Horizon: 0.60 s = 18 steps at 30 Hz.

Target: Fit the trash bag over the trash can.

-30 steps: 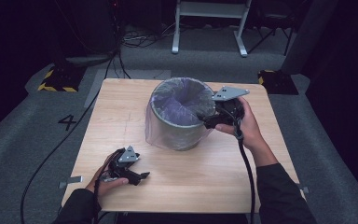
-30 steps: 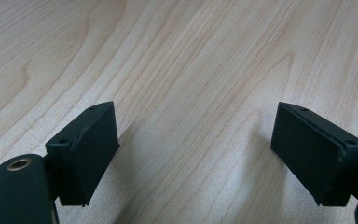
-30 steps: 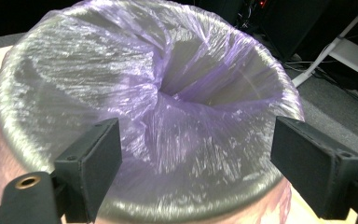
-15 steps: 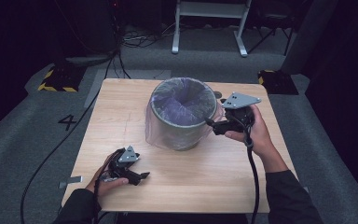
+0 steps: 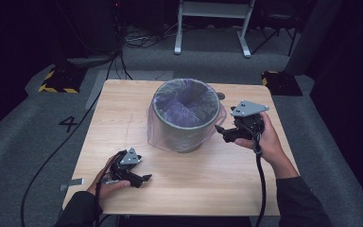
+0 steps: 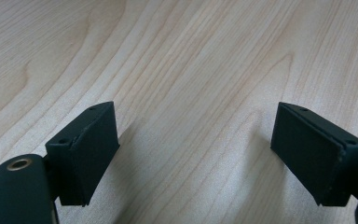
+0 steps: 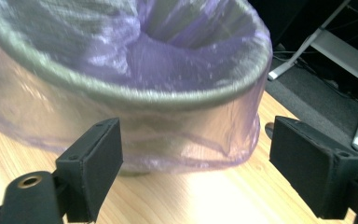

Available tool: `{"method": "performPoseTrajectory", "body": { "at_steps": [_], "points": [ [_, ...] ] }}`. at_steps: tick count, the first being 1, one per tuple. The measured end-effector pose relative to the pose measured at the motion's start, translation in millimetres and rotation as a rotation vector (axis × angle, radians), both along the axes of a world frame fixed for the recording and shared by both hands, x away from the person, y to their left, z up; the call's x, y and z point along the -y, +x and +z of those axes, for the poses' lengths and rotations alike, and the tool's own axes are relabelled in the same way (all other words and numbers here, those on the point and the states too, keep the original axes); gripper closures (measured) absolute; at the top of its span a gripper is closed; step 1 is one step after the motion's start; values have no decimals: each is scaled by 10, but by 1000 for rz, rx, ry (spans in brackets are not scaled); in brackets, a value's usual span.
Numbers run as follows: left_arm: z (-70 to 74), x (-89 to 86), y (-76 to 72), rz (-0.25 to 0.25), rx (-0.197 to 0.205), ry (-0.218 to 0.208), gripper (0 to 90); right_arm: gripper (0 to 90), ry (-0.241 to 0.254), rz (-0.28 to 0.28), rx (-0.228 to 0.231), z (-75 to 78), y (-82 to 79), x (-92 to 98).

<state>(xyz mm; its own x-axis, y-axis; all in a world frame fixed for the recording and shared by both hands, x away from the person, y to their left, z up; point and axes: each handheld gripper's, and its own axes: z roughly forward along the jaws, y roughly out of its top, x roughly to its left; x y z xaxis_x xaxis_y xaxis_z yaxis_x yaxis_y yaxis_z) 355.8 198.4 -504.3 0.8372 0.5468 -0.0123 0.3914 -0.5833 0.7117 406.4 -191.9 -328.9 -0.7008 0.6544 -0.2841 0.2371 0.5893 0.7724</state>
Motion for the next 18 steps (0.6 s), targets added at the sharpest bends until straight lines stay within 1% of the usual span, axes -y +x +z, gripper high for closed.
{"method": "performPoseTrajectory", "body": {
  "at_steps": [6, 12, 18],
  "points": [
    [0, 0, 1, -1, 1, 1, 145, 174, -8, -8, -23, -86, -14, 62],
    [0, 0, 1, -1, 1, 1, 145, 174, -32, -4, -43, -187, -33, 109],
    [0, 0, 1, -1, 1, 1, 145, 174, -49, 1, -74, -307, -50, 135]
  ]
}}
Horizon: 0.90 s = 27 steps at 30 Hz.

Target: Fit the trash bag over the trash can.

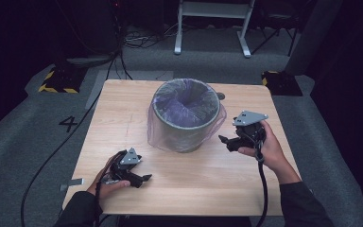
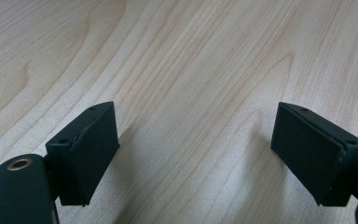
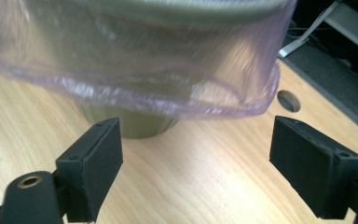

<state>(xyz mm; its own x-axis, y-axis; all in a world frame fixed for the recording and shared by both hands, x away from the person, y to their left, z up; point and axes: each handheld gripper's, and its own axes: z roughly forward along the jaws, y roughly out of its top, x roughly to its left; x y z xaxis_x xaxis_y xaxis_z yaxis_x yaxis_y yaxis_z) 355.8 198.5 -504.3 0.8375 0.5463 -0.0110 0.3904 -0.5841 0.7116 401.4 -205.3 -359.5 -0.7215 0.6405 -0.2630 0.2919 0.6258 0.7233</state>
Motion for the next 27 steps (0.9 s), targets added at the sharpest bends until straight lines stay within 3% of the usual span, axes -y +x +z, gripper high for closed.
{"method": "performPoseTrajectory", "body": {
  "at_steps": [10, 27],
  "points": [
    [0, 0, 0, 0, 0, 0, 145, 177, -22, 5, -59, -260, -25, 63],
    [0, 0, 0, 0, 0, 0, 145, 187, 22, -8, -147, -671, -115, 227]
  ]
}}
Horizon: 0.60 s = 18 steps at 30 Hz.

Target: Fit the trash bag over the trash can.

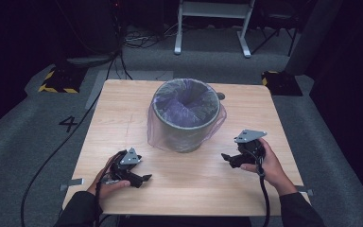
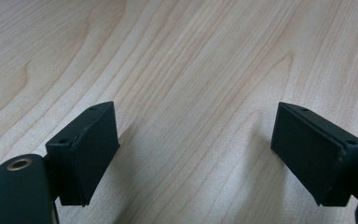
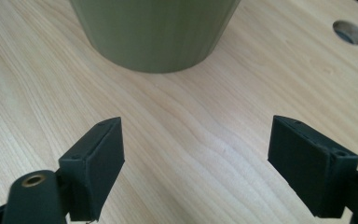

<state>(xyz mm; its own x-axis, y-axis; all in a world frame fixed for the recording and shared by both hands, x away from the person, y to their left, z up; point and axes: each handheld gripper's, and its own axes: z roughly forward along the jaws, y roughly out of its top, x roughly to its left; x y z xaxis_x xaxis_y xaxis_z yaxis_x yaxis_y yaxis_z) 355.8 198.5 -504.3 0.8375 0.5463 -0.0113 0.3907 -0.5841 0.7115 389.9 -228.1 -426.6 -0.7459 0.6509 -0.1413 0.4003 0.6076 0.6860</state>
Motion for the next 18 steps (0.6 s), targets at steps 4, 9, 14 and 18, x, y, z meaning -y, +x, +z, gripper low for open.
{"method": "performPoseTrajectory", "body": {
  "at_steps": [4, 9, 14, 18],
  "points": [
    [0, 0, 0, 1, 0, 0, 145, 186, -4, -10, -14, -87, -5, 52],
    [0, 0, -1, 1, 0, 0, 145, 186, -75, -35, -3, -218, -28, 138],
    [0, 0, -1, 1, -1, -1, 145, 187, -101, -36, -14, -346, -79, 236],
    [0, 0, 0, 1, 0, 0, 145, 187, -77, -50, -30, -431, -119, 327]
  ]
}}
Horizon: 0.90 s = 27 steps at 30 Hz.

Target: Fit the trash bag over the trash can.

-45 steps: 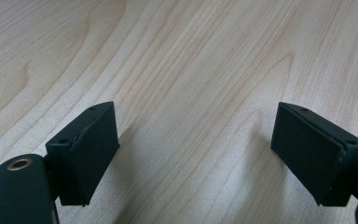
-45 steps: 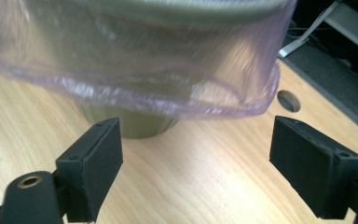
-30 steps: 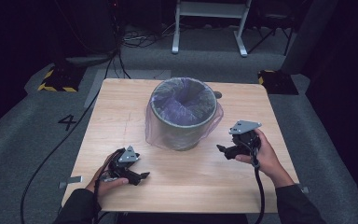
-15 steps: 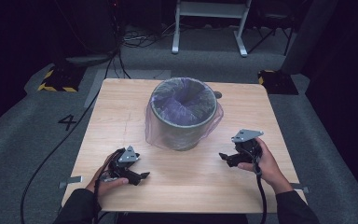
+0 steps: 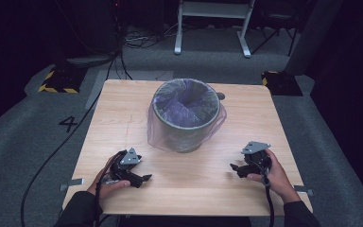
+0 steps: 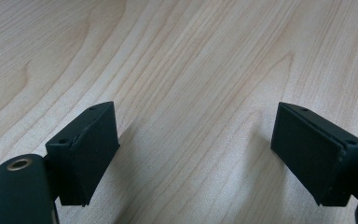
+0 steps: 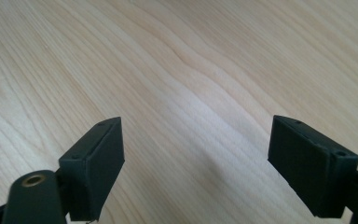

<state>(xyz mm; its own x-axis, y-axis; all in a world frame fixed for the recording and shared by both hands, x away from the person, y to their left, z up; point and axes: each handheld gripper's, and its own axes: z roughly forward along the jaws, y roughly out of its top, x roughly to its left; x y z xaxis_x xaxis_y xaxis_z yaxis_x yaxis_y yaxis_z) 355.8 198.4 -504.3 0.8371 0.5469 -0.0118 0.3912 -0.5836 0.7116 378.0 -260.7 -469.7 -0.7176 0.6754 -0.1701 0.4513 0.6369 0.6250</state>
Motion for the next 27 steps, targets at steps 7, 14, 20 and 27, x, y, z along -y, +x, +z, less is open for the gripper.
{"method": "performPoseTrajectory", "body": {
  "at_steps": [7, 14, 20, 27],
  "points": [
    [0, 0, 2, -2, -1, -1, 144, 187, 31, -41, -15, -138, -94, 182],
    [0, 3, 4, -1, -1, -1, 142, 179, 102, -83, -17, -237, -233, 405],
    [-1, 5, 10, -4, 1, 0, 141, 164, 216, -133, -11, -334, -340, 630],
    [-1, 6, 10, -3, 2, 0, 140, 159, 222, -153, -2, -342, -402, 760]
  ]
}}
